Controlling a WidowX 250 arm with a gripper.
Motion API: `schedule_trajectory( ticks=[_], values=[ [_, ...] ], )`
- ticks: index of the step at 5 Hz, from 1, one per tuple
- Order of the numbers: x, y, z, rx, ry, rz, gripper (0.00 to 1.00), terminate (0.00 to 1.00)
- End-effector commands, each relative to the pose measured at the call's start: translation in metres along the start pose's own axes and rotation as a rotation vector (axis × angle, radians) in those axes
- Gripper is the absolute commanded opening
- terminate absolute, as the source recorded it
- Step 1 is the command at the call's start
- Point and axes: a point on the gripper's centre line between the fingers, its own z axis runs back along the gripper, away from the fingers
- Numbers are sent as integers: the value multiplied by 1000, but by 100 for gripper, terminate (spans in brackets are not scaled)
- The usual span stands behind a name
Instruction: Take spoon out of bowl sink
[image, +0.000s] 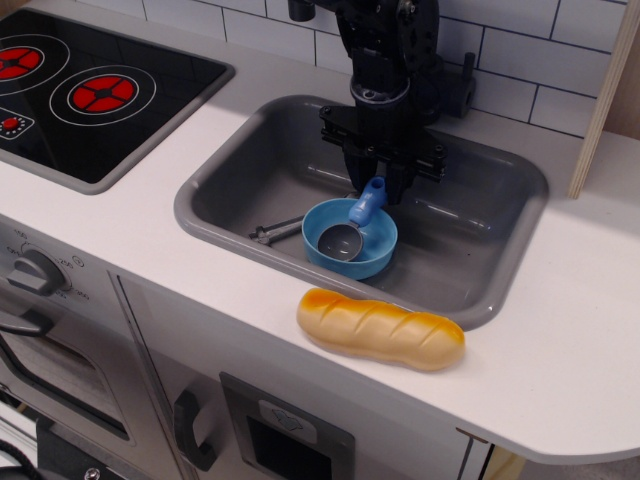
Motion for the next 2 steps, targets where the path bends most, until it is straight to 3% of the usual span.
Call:
schedule_trajectory(
  ticks=[1,2],
  values=[
    [10,9,40,-27,-79,17,0,0],
    [12,14,57,-62,-78,35,0,0]
  ],
)
